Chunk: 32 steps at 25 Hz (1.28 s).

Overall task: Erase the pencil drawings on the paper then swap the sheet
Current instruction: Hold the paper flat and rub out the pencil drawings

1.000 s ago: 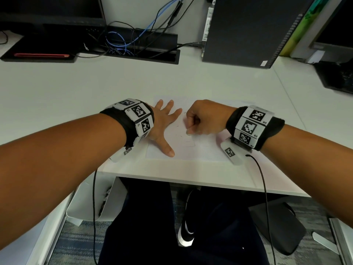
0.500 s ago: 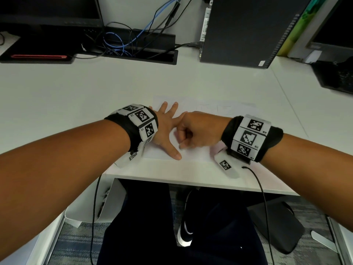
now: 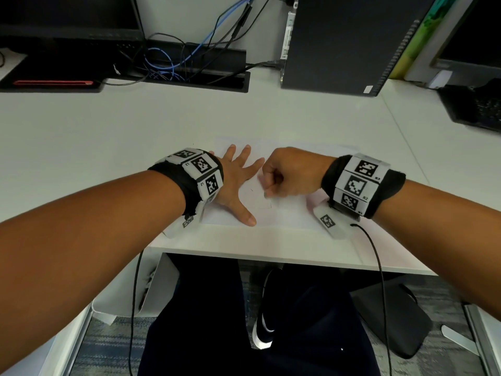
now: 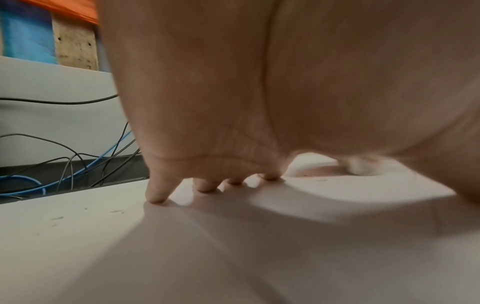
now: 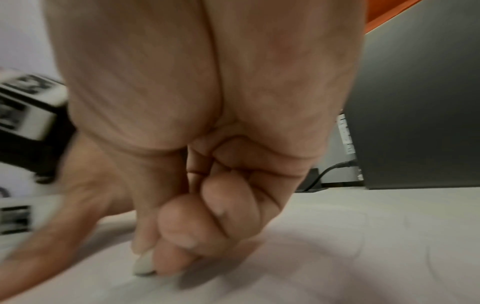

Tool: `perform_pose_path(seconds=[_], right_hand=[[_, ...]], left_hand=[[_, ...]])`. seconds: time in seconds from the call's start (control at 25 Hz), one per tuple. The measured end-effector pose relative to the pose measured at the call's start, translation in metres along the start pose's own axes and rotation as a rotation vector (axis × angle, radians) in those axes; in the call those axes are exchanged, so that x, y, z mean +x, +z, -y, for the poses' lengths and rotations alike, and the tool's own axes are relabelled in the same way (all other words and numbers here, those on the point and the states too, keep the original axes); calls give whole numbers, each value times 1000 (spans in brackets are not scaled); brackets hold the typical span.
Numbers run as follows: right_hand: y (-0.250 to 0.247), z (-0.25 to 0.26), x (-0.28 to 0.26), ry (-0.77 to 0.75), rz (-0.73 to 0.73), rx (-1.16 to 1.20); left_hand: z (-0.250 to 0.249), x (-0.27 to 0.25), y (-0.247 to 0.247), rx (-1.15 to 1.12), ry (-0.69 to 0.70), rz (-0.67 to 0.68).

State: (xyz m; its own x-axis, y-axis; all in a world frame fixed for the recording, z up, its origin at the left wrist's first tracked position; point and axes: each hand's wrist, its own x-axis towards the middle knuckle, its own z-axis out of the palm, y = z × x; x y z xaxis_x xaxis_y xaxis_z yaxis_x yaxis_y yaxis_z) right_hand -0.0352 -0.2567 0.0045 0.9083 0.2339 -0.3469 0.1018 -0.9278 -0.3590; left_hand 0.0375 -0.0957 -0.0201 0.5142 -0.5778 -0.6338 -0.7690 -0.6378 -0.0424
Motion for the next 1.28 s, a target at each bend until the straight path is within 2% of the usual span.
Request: perform_pose_path(seconds=[0.08,0.24,0.4,0.56,0.76,0.88,1.04,1.2,1.28], right_hand=[[7,4,-4,-42,70,-10],[-1,-5,0,8,-48,-16],[10,1,-11,-54,56,-10],[1,-5,-6,1,-46,-2],[7,4,-10,-48,60,-20],[-1,-2,-4,8,-36,2],[10,9,-6,-70,84,33],[-1,1,-1,-16,-43,0],[4,5,-2,-33,13,24]], left_hand=[[-1,1,0,4,2,6],[-2,-1,0,-5,5,11],[-2,-2,-1,8,0,15],[-2,-1,-1,-10,4,16],[-1,-1,0,9,1,21],[-2,-2,-1,-5,4,16],[-1,0,-1,-7,11,15],[0,2,1,-8,15,2],[2,1,1,-13,13,1]])
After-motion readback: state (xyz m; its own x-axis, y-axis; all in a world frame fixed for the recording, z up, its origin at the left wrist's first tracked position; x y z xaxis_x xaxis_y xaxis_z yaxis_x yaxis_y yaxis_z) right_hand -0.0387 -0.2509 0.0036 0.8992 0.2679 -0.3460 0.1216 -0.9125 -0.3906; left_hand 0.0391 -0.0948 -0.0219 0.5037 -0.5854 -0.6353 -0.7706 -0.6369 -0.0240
